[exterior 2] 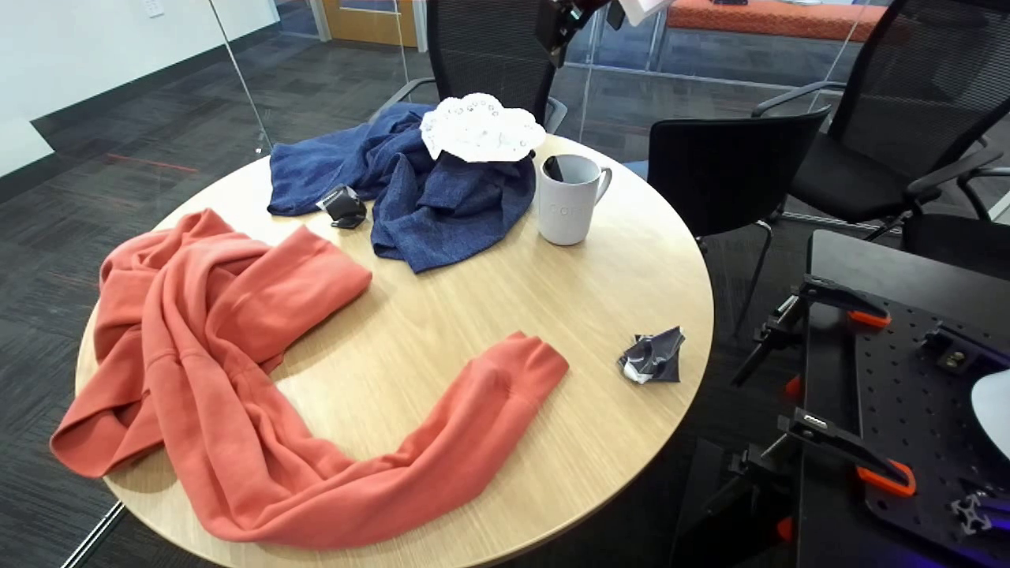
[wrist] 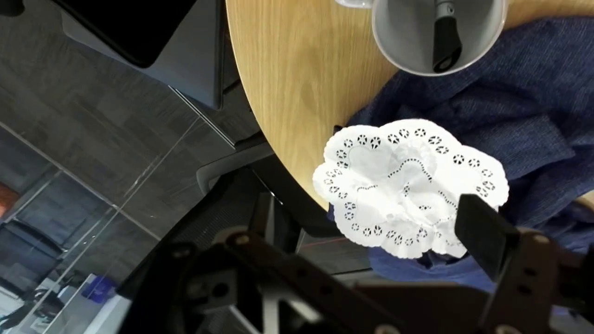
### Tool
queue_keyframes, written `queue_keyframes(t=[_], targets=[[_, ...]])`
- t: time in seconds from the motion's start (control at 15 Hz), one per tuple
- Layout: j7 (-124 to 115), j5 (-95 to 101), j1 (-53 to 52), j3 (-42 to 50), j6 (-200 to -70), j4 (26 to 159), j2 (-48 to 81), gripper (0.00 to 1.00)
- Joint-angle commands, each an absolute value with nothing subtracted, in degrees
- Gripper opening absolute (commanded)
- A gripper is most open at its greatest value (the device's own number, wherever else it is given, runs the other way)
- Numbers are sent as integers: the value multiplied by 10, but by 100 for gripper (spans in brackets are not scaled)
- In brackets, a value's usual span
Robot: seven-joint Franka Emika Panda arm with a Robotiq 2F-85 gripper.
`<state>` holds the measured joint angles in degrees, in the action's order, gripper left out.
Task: Put the black marker inside the white mug, remove the marker from the mug and put it on the table
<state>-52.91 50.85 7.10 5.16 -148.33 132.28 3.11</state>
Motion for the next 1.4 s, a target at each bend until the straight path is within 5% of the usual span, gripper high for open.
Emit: queue_keyframes(t=[0.0, 0.6, 1.33], targets=[[-399, 434, 72, 61, -1492, 1346, 13, 100], [-150, 261, 70, 64, -1562, 1379, 19, 100], [-174, 279, 62, 72, -1566, 1347, 74, 100]])
